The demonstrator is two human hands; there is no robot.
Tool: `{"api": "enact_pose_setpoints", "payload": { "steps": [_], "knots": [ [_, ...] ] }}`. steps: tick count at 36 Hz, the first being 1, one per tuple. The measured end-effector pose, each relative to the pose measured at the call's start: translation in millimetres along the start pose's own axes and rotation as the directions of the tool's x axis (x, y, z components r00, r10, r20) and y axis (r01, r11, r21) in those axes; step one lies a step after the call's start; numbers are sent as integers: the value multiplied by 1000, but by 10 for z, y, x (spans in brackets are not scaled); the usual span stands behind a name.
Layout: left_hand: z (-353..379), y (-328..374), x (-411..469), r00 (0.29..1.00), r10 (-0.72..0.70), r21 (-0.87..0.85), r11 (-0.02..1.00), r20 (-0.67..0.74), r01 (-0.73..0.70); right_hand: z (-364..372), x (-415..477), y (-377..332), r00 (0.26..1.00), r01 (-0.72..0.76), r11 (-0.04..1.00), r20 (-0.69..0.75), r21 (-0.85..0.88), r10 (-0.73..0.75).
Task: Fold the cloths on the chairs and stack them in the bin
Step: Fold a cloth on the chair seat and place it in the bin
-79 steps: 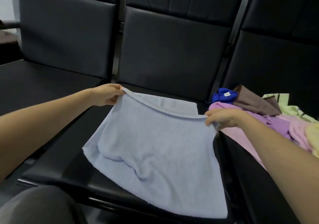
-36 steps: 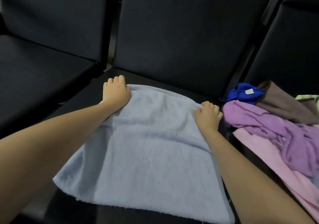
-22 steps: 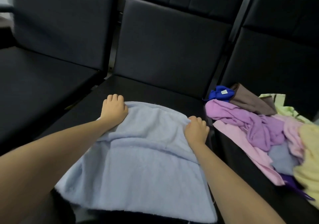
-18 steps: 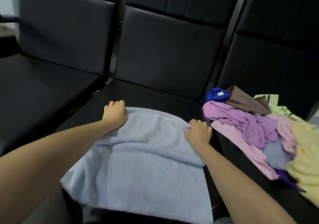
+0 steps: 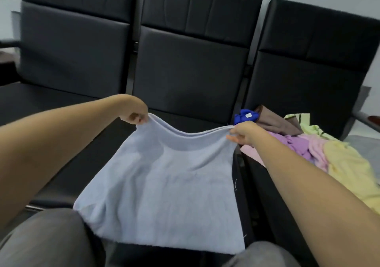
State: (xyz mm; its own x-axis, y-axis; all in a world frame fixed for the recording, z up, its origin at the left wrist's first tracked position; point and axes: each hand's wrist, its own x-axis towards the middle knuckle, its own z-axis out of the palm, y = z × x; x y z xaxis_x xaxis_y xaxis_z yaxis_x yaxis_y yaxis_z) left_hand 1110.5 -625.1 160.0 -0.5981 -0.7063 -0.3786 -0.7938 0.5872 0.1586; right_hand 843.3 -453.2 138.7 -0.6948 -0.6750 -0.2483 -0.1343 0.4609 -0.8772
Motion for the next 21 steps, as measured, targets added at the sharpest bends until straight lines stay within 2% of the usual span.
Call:
{"api": "enact_pose_setpoints", "payload": {
  "steps": [1,3,4,8,11,12,13,15,16,17,18,20,21],
  "knots": [
    [-28,-16,-23,998,38,-40,998,-58,-40,15,-22,-19,1000,-17,992,17,127,15],
    [-61,-75,-26,976,66,-77,994,-208,-84,58,-37,-77,999,-38,966,38,254,30],
    [-54,-105,-25,963,99,-1,995,-252,-103,72,-39,-94,999,-45,956,28,289,39],
    [26,-160,14,938,58,-86,992,-341,-93,70,4,-142,985,-145,918,-34,368,169],
    [-71,-138,1,877,27,-156,981,-480,-116,50,56,-321,991,-28,904,-109,428,82],
    [-161,-97,2,843,5,-276,944,-537,-181,20,75,-435,986,34,883,-159,467,46],
    [-271,-33,-25,828,-42,-439,862,-559,-253,-9,87,-560,974,102,868,-225,486,12],
    [-515,87,-74,772,-137,-699,542,-621,-466,-93,55,-846,937,248,861,-336,444,-97],
    [-606,123,-87,728,-202,-730,419,-655,-541,-126,20,-957,916,307,857,-372,414,-149],
    [-707,145,-135,688,-259,-728,367,-678,-580,-176,-24,-1065,892,368,851,-399,373,-211],
    [-792,158,-178,631,-299,-697,368,-716,-616,-232,-62,-1158,866,425,845,-420,326,-273],
    [-893,131,-207,532,-301,-610,430,-792,-665,-321,-78,-1240,822,489,838,-449,243,-350],
    [-904,103,-233,520,-279,-588,459,-807,-666,-354,-101,-1255,810,501,841,-453,205,-372]
  ]
}}
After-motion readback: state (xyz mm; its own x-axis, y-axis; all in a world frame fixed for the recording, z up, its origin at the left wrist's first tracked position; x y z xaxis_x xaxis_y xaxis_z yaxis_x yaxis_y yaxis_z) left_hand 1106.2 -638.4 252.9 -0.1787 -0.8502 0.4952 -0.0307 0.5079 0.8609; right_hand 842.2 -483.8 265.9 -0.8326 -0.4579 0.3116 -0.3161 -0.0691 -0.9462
